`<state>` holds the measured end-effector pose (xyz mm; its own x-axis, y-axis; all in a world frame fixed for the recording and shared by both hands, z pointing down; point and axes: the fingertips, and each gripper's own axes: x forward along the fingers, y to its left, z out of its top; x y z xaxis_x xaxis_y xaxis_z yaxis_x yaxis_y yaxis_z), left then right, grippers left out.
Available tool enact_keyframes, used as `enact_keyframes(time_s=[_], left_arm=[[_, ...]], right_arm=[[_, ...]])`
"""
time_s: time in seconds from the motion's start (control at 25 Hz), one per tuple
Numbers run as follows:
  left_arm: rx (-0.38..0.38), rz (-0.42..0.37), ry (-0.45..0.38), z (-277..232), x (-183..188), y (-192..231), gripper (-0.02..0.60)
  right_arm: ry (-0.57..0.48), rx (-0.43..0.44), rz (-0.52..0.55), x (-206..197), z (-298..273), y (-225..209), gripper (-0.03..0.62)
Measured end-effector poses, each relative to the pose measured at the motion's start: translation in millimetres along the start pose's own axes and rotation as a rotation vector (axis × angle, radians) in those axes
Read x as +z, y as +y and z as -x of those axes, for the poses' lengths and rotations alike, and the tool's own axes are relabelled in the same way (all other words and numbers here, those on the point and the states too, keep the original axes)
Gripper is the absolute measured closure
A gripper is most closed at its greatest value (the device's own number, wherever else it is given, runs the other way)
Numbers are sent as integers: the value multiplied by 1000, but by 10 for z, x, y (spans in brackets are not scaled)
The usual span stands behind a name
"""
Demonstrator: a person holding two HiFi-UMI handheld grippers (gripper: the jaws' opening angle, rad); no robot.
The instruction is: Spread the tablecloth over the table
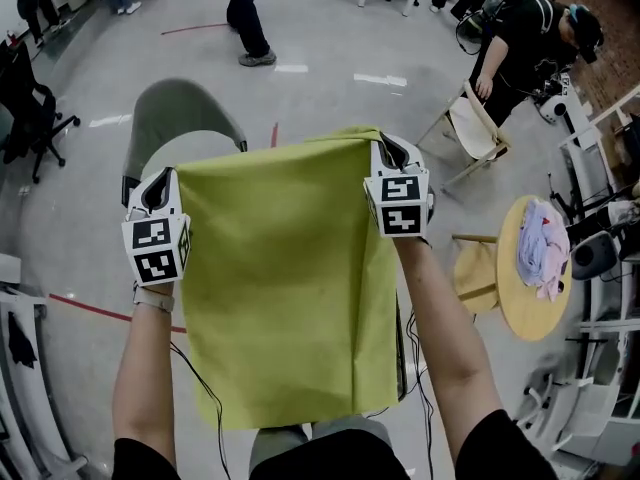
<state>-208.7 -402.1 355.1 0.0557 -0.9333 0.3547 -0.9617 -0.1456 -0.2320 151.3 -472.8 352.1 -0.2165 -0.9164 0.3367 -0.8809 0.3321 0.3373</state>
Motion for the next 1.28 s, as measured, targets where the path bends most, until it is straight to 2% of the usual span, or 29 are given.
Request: enact_keyframes(time_s=[0.4, 0.6, 0.88, 0.96, 1.04, 1.12, 1.28], left_arm=[[-8, 33, 154, -542, -991, -225, 568], [-43, 28, 217, -639, -1353, -386, 568], [-86, 32, 318, -685, -1861, -617, 561], [-89, 29, 336, -685, -1964, -657, 544], [-96, 23, 351, -676, -2043, -705, 489], [-105, 17, 371, -640, -2117, -756, 426], [-124, 21, 393, -538, -2204, -842, 368]], right_arm=[[143, 74, 22, -968, -610, 386, 580], [222, 126, 13, -1443, -718, 613, 580], [303, 168, 53, -1947, -719, 924, 579], [319, 180, 52, -2046, -708, 976, 579], [335, 190, 50, -2129, -687, 1012, 557], [352, 199, 47, -2203, -657, 1044, 496], [357, 197, 51, -2278, -580, 1057, 402]])
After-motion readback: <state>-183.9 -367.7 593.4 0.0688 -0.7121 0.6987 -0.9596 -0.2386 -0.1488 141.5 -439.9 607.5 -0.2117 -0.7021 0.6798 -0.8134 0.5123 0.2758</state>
